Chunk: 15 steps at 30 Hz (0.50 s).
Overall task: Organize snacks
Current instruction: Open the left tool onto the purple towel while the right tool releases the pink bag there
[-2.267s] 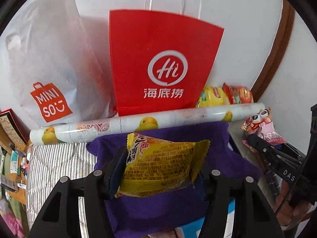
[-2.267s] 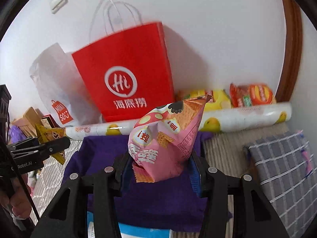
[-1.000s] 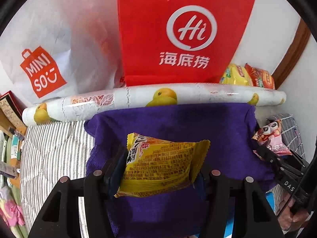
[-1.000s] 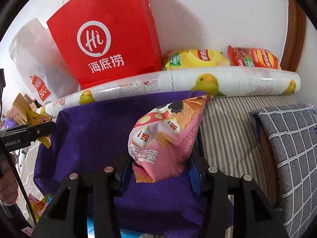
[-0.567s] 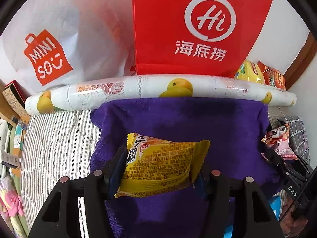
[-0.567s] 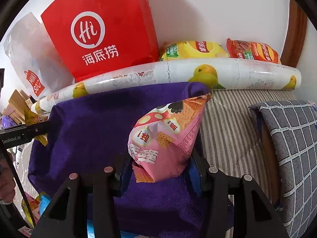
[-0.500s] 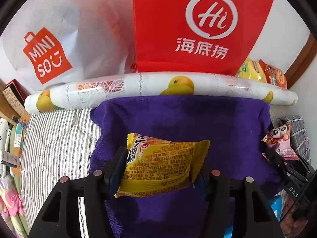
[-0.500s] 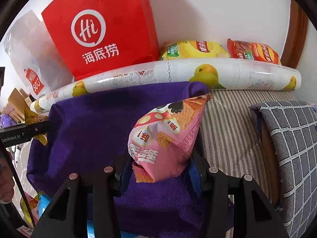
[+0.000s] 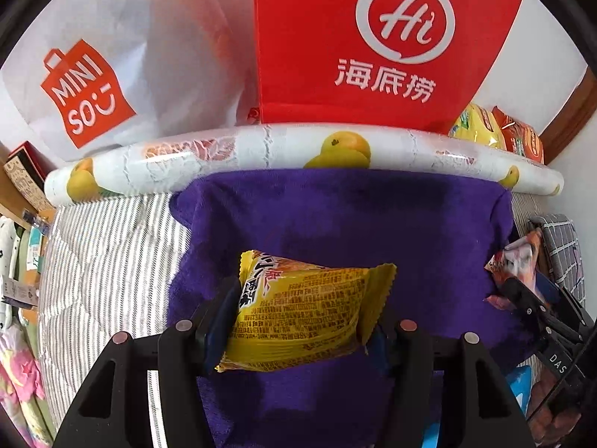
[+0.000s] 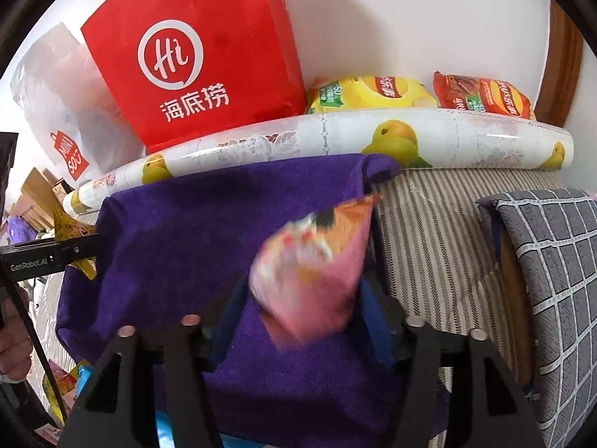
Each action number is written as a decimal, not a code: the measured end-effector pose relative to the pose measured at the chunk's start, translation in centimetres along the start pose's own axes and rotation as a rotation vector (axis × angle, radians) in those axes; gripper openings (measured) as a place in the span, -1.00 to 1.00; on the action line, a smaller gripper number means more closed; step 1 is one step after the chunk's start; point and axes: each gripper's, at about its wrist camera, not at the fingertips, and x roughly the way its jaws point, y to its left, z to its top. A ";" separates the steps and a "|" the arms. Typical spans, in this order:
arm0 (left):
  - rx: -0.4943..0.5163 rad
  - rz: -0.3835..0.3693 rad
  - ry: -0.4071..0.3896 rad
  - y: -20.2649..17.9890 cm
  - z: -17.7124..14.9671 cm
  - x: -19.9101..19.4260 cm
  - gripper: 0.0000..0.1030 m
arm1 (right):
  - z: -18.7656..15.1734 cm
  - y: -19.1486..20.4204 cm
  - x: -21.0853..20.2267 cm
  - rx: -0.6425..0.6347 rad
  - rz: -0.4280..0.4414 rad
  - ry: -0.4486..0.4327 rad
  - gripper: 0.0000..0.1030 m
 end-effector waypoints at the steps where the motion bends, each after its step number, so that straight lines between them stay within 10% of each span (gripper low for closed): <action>1: 0.001 0.000 0.002 -0.1 0.0 0.0 0.16 | 0.0 0.0 -0.1 0.004 0.005 -0.004 0.32; 15: -0.021 -0.093 -0.047 0.0 0.1 -2.2 0.44 | 0.2 0.1 -2.1 0.011 0.047 -0.090 0.48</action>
